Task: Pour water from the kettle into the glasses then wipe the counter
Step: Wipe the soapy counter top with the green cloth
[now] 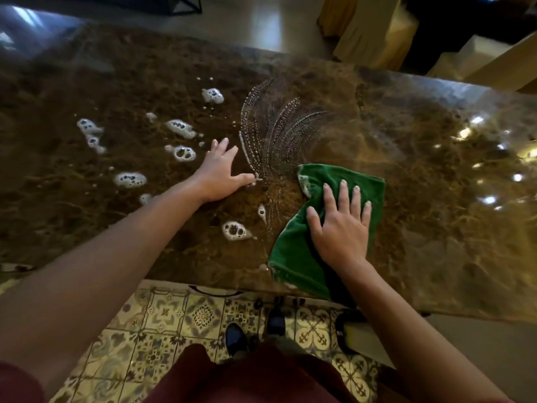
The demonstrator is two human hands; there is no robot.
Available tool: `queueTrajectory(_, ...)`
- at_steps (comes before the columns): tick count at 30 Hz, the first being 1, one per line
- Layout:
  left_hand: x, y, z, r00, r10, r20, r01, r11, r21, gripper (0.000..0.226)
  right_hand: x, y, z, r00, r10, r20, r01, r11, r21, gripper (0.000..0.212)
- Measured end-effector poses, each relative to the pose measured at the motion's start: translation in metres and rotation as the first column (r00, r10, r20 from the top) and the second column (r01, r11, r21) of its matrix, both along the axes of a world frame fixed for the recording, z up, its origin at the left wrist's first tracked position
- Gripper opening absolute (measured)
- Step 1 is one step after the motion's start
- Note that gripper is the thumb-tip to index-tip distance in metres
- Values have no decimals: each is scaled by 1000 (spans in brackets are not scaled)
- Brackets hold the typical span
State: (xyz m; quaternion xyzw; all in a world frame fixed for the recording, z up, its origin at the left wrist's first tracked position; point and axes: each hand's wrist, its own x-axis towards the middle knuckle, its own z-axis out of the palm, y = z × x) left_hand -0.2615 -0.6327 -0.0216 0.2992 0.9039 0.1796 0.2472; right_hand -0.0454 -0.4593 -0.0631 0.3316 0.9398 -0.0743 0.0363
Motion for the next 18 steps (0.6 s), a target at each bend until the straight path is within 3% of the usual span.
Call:
queueTrajectory(1, 3, -8, 9, 1000, 4, 16, -5, 995, 95, 88, -10, 0, 0, 1000, -5, -4, 5, 1000, -3, 80)
queueTrajectory(3, 17, -37, 21, 996, 12, -88, 10, 969, 247, 78, -38, 3, 2, 1000, 6, -2, -6, 1000, -21, 79)
queueTrajectory(5, 36, -75, 19, 962, 100, -252, -32, 965, 260, 74, -71, 12, 5, 1000, 6, 2, -6, 1000, -26, 75)
queueTrajectory(7, 50, -121, 10, 911, 207, -356, -197, 978, 66, 84, -109, 16, 7, 1000, 10, -8, -11, 999, -35, 75)
queueTrajectory(10, 62, -176, -6, 888, 324, -326, -411, 877, -248, 103, -161, 11, 6, 999, 43, -24, -44, 999, -31, 76)
queueTrajectory(14, 68, -200, -21, 868, 443, -224, -495, 801, -335, 125, -194, -4, 7, 988, 148, -53, -151, 987, -58, 74)
queueTrajectory(18, 66, -198, -24, 878, 443, -180, -478, 804, -353, 128, -151, -17, 3, 952, 302, -50, -305, 950, -71, 73)
